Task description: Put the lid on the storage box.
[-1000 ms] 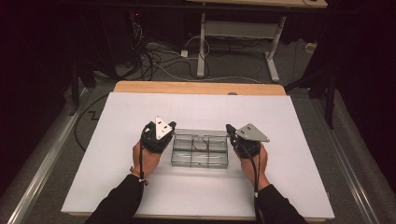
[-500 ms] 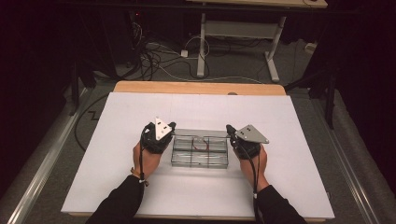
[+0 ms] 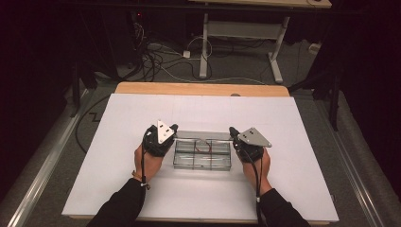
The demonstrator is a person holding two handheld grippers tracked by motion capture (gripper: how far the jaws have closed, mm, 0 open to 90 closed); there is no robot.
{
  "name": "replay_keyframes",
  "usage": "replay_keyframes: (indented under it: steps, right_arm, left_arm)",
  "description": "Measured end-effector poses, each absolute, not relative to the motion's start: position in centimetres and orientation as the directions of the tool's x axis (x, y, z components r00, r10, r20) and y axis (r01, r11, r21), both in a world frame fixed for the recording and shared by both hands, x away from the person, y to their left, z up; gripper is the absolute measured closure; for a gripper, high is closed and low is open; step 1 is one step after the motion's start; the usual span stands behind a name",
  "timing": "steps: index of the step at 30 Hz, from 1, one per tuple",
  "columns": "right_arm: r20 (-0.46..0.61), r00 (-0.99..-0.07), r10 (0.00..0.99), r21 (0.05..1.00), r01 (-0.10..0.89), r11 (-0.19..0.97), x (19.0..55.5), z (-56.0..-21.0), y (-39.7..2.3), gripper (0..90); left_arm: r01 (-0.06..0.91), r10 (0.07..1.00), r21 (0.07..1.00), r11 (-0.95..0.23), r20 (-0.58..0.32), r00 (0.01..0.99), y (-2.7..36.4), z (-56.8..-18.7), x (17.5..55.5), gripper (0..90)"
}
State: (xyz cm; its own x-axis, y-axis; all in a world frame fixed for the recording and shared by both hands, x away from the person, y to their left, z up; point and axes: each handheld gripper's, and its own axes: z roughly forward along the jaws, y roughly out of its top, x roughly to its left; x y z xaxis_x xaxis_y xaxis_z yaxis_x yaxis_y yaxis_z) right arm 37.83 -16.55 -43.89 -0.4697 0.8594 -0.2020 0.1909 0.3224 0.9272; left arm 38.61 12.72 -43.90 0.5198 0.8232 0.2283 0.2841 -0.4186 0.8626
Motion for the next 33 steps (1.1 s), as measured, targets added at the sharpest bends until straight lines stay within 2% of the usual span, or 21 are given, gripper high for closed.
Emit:
replay_keyframes:
  steps: [33]
  right_arm:
    - [-0.203, -0.481, 0.853, 0.924, 0.194, 0.330, 37.27, -44.18, -16.96, 90.0]
  left_arm:
    - [0.254, 0.797, 0.842, -0.476, 0.290, 0.530, 12.85, -44.12, 38.14, 85.2]
